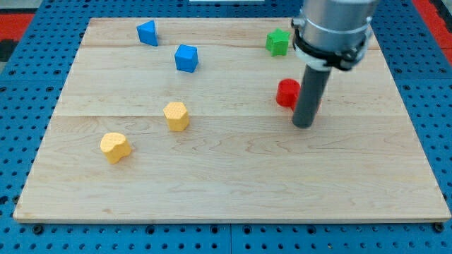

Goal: Place the red circle diagonally in between the blue cube and red star

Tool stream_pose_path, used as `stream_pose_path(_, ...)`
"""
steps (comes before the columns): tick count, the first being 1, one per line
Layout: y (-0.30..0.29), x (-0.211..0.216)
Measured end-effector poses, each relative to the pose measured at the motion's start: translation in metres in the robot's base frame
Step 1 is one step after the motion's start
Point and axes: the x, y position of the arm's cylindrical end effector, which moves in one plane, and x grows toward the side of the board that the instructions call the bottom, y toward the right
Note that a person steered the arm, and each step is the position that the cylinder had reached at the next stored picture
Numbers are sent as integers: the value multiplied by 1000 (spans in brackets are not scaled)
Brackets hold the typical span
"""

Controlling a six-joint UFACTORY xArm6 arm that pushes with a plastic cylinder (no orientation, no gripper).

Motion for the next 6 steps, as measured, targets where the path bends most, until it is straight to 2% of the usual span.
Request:
stream_pose_path(1,-1,0)
stream_pose_path(2,33,0)
stream_pose_path(3,75,-33)
stream_pose_path(5,24,-107)
stream_pose_path(6,12,-83)
